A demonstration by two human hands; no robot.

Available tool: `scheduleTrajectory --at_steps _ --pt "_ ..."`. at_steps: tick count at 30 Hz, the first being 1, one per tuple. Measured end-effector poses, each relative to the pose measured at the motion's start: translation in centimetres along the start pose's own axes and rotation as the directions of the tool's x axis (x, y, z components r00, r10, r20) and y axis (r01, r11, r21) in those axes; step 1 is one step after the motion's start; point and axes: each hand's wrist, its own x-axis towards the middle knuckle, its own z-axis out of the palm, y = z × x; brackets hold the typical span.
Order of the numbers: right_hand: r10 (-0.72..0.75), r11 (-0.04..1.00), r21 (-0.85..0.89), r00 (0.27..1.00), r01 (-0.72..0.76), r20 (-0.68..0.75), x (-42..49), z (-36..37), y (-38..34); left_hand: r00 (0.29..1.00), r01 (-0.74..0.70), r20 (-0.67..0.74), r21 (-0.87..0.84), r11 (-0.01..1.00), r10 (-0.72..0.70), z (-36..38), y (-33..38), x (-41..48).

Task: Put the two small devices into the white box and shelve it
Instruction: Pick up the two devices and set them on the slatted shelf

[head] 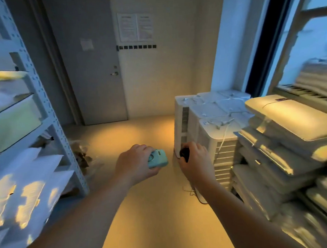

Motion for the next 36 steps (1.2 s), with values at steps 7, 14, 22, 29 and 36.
scheduleTrajectory --at_steps 7,14,22,29,36 --pt "0.178 0.975 -0.116 0.979 -0.189 -0.101 2.3 -4.5 9.4 0.978 -0.203 0.028 -0.083 0.976 0.206 4.5 9.6 8.4" --pt "0.331 0.917 -0.154 0.917 -0.369 -0.225 4.9 -6.8 16.1 0.898 -0.424 0.059 -0.15 0.893 0.437 9.1 16.6 16.6" --pt "0.476 0.806 -0.165 0.789 -0.568 -0.389 8.0 -9.5 21.4 0.756 -0.644 -0.023 -0.203 0.737 0.654 11.3 24.2 25.6" --pt "0.548 0.73 -0.106 0.672 -0.675 -0.499 6.7 -13.8 25.0 0.651 -0.749 -0.075 -0.23 0.622 0.756 11.5 31.6 28.3" --pt "0.554 0.697 -0.09 0.615 -0.711 -0.561 2.4 -20.5 29.4 0.547 -0.827 -0.126 -0.238 0.51 0.828 10.7 41.7 26.8"
